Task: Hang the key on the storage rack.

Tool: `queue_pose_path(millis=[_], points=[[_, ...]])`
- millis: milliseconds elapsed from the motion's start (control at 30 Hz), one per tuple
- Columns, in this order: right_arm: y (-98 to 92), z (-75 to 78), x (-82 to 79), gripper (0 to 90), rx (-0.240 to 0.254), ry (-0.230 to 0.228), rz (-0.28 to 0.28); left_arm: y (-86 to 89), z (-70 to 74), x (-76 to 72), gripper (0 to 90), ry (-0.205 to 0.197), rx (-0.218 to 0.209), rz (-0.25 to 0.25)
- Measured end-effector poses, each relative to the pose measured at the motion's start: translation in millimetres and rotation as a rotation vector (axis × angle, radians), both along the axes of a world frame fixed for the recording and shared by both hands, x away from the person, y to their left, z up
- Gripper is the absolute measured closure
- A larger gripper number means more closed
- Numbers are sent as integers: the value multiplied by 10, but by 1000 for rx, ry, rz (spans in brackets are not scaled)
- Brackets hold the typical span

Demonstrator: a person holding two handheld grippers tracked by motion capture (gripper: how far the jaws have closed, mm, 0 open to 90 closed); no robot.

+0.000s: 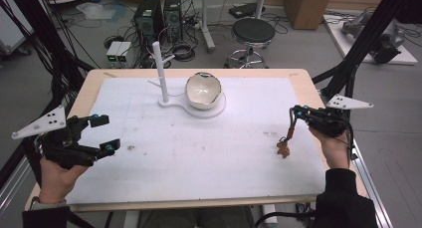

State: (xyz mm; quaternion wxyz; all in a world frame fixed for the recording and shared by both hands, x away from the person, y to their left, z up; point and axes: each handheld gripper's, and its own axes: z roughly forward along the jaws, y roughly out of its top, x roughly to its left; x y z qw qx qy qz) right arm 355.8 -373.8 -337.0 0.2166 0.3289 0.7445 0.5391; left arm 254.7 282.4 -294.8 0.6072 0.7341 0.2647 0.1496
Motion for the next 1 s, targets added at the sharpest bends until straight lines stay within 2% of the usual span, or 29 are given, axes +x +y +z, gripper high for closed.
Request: queue_pose_path(millis=[100,200,267,400,600,733,1000], points=[[20,232,-84,850,1,-39,14,-11,12,3,107,-6,-3,4],[51,404,-130,850,-8,-53,47,-17,15,3,108,-13,-2,-18],[73,510,-138,850,-8,-46,72,-25,22,5,108,-10,1,-15],[124,670,-147,850,-34,-39,88,-24,37,-2,108,-11,0,-21],[177,780,-157,850,-42,-43,98,-5,75,-24,108,-18,-12,-5],[255,818,-149,849,-41,-41,110,-9,83,-32,107,-24,-4,-16],[615,911,-71,849,-61,-40,157,-36,69,-17,108,-14,-1,-20]])
